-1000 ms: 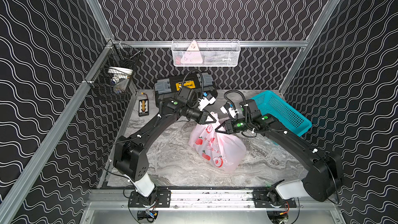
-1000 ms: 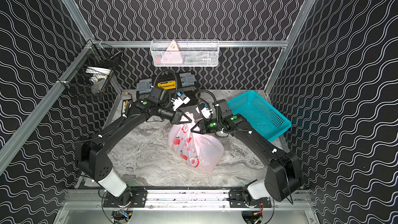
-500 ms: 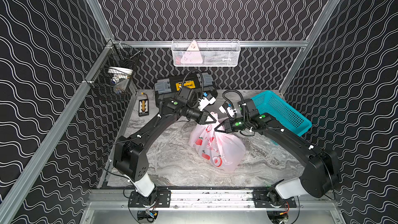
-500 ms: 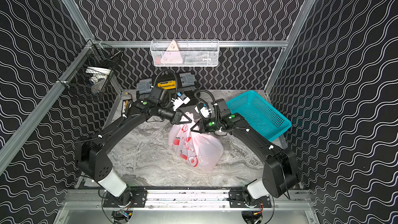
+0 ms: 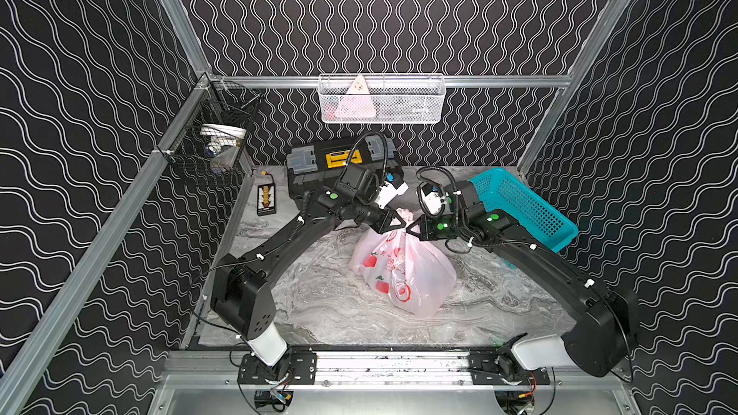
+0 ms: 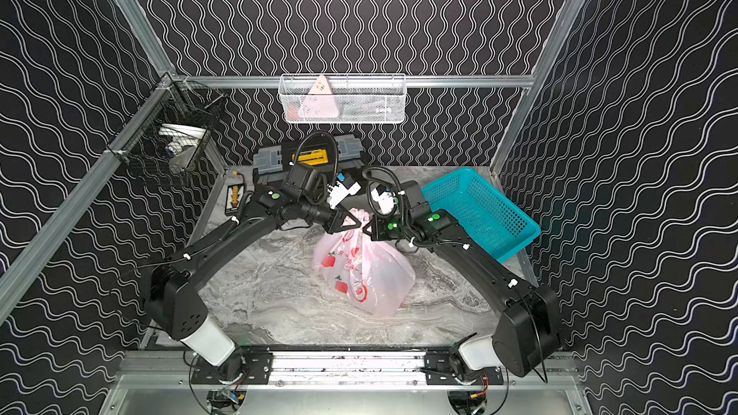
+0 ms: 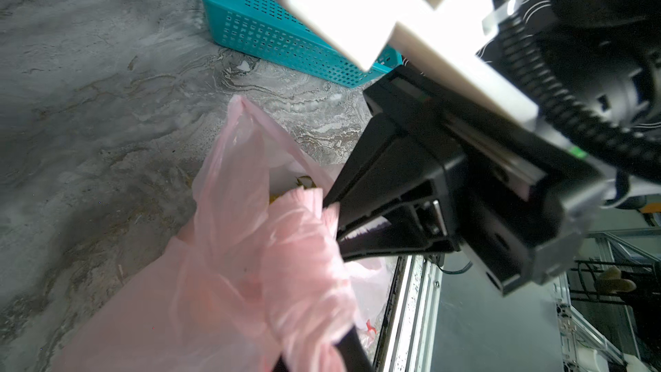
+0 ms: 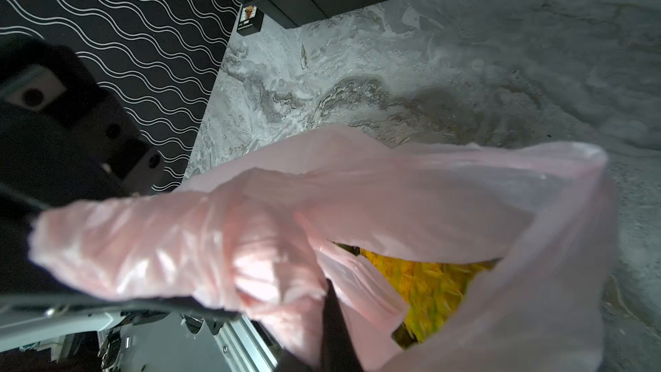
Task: Place the pineapple into a plastic bag & tie a knot
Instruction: Cross the plastic bag at the center of the board.
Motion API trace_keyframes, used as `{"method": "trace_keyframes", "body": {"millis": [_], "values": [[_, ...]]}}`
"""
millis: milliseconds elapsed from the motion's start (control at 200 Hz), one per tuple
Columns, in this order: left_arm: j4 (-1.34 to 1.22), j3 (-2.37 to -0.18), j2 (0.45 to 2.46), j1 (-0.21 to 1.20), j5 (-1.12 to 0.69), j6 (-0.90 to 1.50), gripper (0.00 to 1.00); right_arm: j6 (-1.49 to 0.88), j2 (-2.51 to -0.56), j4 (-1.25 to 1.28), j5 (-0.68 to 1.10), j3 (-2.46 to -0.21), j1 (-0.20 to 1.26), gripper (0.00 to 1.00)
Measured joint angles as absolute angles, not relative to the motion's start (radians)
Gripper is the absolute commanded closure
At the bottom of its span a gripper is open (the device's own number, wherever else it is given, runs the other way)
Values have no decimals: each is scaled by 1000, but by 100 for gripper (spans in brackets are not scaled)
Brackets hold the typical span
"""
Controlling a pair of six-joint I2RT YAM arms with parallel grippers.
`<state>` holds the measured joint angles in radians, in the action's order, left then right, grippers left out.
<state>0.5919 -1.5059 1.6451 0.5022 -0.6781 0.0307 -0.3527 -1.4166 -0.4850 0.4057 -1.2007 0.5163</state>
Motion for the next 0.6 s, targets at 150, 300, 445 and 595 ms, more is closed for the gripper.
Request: {"method": "trace_keyframes", "body": {"millis": [150,300,445,595], "values": [[552,-1495,1640,506,-670,83,100,-392,-1399,-445,371,-1183,519,100],[458,-1435,1609,512,-671,168,100,-436,-1398,-387,353,-1166,521,100],[357,-1382,1590,519,-669,279,100,-486,-1389,-281,347,-1113,521,100],[229,-1314,1573,522,-664,425,100,-540,-1383,-121,358,-1032,521,100]]}}
